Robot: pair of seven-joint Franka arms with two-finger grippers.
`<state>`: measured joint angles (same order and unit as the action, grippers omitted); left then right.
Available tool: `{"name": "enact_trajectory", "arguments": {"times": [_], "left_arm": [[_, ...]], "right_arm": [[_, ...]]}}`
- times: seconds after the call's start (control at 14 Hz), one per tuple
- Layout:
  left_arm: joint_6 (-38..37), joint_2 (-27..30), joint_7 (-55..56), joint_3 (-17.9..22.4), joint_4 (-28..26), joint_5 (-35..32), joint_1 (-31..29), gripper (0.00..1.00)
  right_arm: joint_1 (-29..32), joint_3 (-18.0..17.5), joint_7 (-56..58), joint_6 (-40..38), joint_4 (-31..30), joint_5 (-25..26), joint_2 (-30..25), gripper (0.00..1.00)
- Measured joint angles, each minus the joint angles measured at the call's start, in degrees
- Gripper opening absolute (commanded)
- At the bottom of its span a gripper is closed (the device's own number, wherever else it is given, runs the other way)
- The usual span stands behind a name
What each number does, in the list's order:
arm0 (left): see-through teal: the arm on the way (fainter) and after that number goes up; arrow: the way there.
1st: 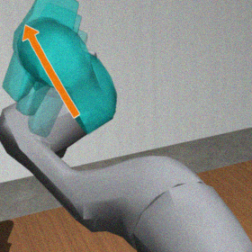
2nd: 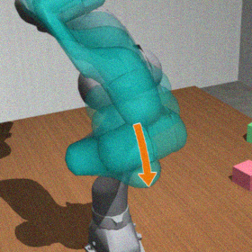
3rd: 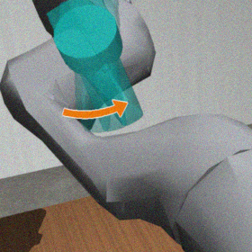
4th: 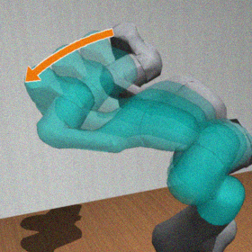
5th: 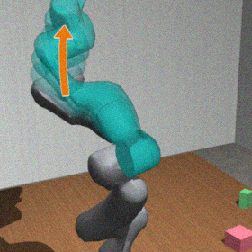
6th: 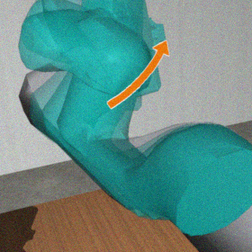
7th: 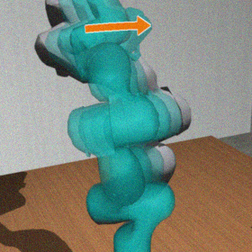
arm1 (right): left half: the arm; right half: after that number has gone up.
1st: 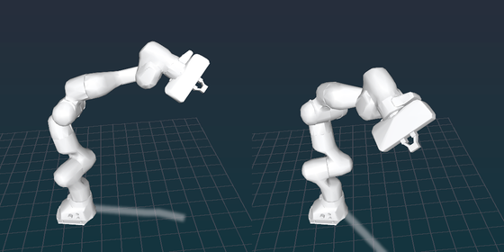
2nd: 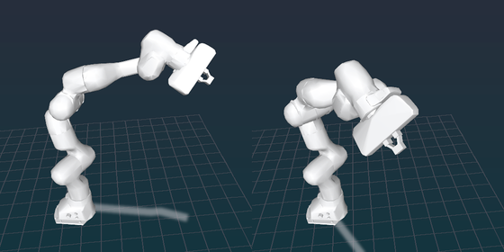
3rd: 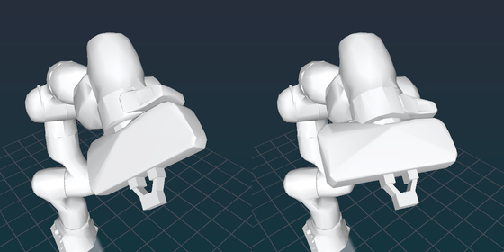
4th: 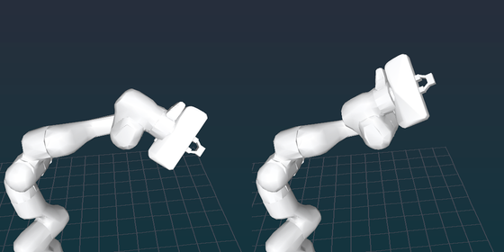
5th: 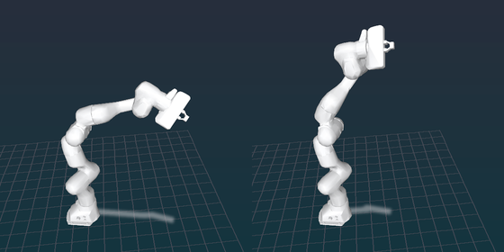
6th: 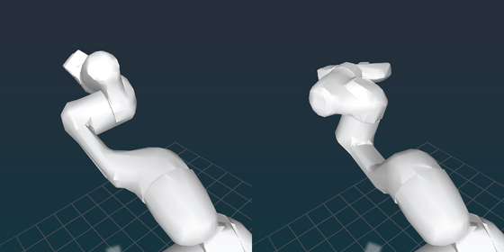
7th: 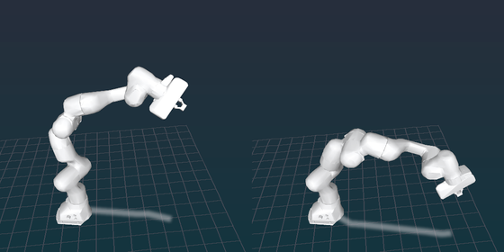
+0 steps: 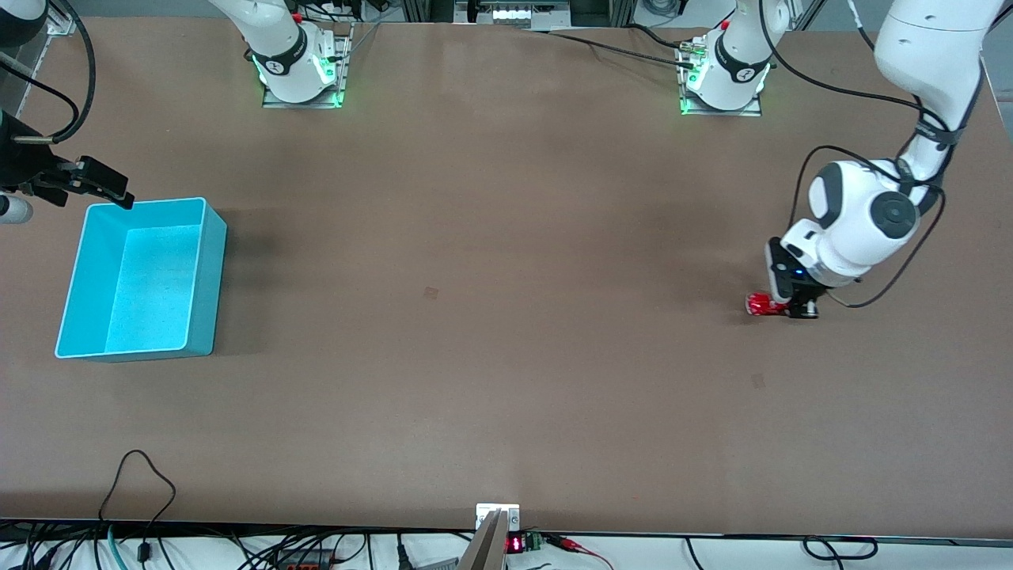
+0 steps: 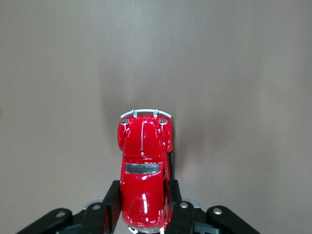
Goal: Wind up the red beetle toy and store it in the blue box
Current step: 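Pull the red car backward along the table with the left gripper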
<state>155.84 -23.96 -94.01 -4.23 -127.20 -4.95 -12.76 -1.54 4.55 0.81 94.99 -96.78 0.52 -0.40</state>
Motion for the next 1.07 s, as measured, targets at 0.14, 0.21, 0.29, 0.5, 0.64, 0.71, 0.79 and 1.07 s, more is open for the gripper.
{"name": "enact_trajectory", "arguments": {"times": [0.14,0.21,0.29,0.5,0.64,0.71,0.79,1.07], "left_arm": [[-0.2,-1.2,-3.3,0.1,1.8,0.0,-4.1,0.12],[-0.2,-1.6,-4.4,0.1,2.6,0.0,-5.8,0.12],[-0.2,-2.0,-5.3,0.1,3.2,0.0,-7.2,0.13],[-0.3,-2.8,-7.0,0.1,4.4,0.0,-9.2,0.15],[-0.5,-2.9,-7.5,0.1,4.7,0.0,-9.5,0.39],[-0.5,-2.9,-7.5,0.1,4.7,0.0,-9.5,0.95],[-0.6,-3.0,-7.5,0.0,4.7,0.0,-9.5,1.0],[-1.5,-4.1,-7.7,-2.8,7.0,0.0,-10.0,1.0]], "right_arm": [[0.0,0.0,0.0,0.0,0.0,0.0,0.0,1.0],[0.0,0.0,0.0,0.0,0.0,0.0,0.0,1.0],[0.0,0.0,0.0,0.0,0.0,0.0,0.0,1.0],[0.0,0.0,0.0,0.0,0.0,0.0,0.0,1.0],[0.0,0.0,0.0,0.0,0.0,0.0,0.0,1.0],[0.0,0.0,0.0,0.0,0.0,0.0,0.0,1.0],[0.0,0.0,0.0,0.0,0.0,0.0,0.0,1.0],[0.0,0.0,0.0,0.0,0.0,0.0,0.1,1.0]]}}
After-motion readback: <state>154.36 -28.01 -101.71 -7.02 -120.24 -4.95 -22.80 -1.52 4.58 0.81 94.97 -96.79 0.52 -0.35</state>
